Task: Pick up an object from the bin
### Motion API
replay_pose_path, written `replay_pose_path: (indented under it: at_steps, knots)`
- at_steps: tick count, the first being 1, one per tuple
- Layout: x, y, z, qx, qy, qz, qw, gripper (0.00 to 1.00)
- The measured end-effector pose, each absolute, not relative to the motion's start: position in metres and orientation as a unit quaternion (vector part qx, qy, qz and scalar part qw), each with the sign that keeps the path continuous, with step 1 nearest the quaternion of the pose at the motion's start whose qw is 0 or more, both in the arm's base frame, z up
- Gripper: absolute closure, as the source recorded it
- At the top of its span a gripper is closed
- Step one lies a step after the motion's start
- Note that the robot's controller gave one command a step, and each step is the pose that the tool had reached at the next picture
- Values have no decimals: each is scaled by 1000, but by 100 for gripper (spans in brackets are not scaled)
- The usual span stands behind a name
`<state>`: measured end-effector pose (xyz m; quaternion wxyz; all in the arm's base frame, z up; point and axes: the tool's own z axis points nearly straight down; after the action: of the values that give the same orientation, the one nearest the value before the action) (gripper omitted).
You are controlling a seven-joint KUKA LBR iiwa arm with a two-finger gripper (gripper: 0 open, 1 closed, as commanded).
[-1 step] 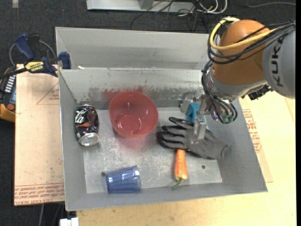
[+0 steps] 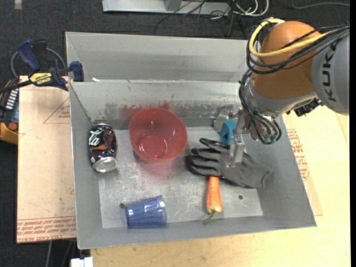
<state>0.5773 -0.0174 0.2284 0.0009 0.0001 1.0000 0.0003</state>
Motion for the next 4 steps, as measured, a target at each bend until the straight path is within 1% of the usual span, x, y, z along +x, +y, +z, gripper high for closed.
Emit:
replay_pose_path:
  at_steps: [1,2,3,4]
  knots:
    - [550,-55,116,5,1000,0,1,0]
    - [546,-61,138,101,995,1,0,0]
    - [543,-85,126,106,994,1,3,0]
    - [540,-98,83,180,983,7,24,0]
